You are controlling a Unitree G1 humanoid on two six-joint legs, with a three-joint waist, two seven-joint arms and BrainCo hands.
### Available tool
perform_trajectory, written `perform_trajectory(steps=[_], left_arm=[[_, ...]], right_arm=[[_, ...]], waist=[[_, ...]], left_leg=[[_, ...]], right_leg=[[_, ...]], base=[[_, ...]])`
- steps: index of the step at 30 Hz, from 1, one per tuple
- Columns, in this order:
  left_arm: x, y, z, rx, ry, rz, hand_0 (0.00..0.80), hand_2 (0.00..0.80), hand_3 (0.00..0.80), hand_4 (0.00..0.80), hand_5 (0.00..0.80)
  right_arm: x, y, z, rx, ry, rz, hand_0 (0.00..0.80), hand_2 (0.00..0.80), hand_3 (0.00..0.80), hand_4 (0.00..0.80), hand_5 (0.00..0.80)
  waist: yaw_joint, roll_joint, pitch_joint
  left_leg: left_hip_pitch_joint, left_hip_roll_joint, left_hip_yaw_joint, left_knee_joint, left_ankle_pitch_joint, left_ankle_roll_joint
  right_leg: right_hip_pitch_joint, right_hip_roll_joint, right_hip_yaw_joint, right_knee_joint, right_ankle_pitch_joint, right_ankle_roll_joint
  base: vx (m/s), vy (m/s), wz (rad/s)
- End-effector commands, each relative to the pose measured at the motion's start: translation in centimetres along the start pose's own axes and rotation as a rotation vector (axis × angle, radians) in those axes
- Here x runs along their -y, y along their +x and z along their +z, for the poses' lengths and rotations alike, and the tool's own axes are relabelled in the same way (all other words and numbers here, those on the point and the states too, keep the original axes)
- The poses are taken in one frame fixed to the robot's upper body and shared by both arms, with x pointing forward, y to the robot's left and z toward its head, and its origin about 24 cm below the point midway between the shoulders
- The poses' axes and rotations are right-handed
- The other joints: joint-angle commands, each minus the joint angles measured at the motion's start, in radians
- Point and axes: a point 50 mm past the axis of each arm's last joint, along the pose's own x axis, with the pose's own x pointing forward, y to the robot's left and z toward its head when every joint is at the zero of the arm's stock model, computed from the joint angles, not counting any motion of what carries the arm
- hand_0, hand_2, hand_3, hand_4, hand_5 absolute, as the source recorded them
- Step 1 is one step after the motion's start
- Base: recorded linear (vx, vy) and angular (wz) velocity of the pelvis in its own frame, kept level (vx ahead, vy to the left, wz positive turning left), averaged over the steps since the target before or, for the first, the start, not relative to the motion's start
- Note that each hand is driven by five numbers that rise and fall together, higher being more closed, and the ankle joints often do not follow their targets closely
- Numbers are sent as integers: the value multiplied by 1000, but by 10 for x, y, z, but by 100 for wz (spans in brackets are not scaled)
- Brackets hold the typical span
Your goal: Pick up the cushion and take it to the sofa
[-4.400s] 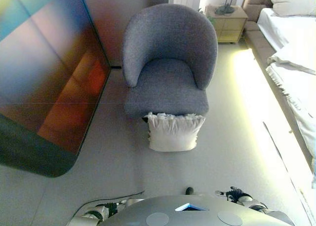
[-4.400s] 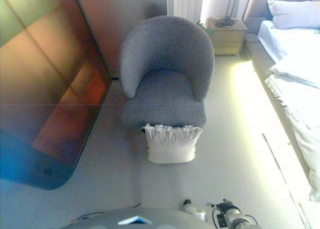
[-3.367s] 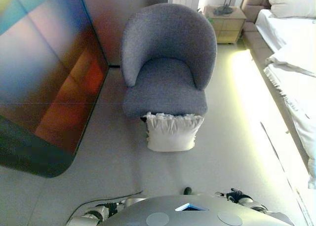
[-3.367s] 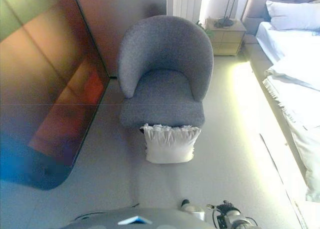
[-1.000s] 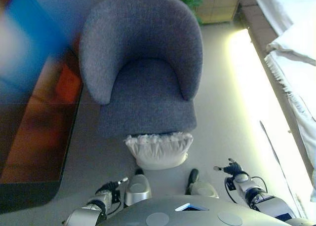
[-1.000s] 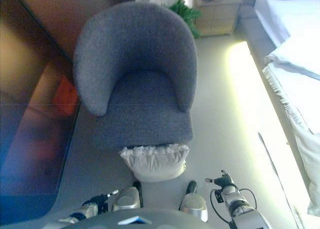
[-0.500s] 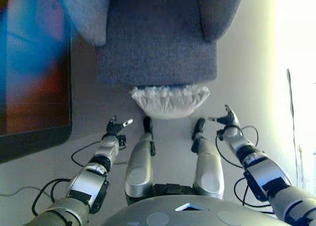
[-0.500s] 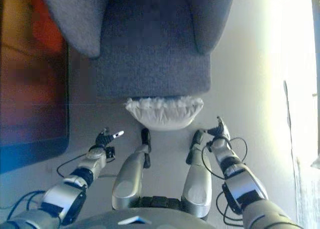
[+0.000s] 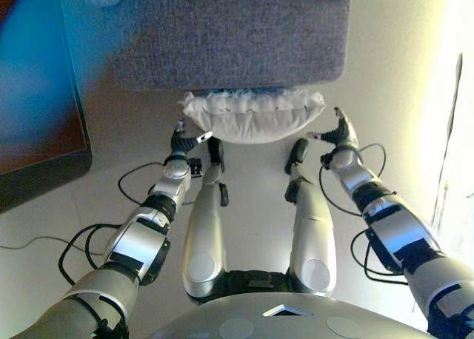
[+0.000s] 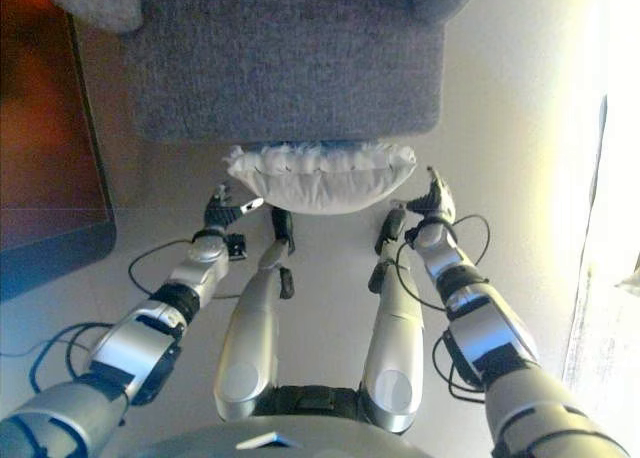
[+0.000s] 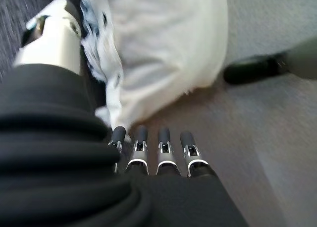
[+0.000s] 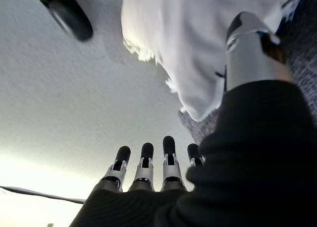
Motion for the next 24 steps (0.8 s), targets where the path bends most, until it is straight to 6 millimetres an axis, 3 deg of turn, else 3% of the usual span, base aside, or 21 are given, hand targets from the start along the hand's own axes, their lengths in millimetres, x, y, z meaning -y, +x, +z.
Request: perform_trajectory(steps=[1,11,24], left_arm=[[-10,6,22,83,-31,35,0,0,0,0,0],[-19,19,73,228,-18,82,0,0,0,0,0],[-28,25,115,348,-72,58,0,0,0,0,0]], right_arm=[[19,6,8,50,-15,-96,0,0,0,0,0],[51,21,55,170,8,-209,0,0,0,0,0],[74,29,102,331,25,-238,0,0,0,0,0]], waist=[[-15,-20,3],[-27,-11,3],[-32,11,3]], left_leg=[[-157,-4,-40,136,-40,10],[-409,8,-86,247,-59,15],[-645,-2,-98,340,-80,17]], right_leg=[[-62,-8,52,-1,20,63],[-322,-4,103,128,6,52],[-547,-2,139,226,-8,55]], base=[[-13,-14,5],[-29,1,8],[-19,49,-1]])
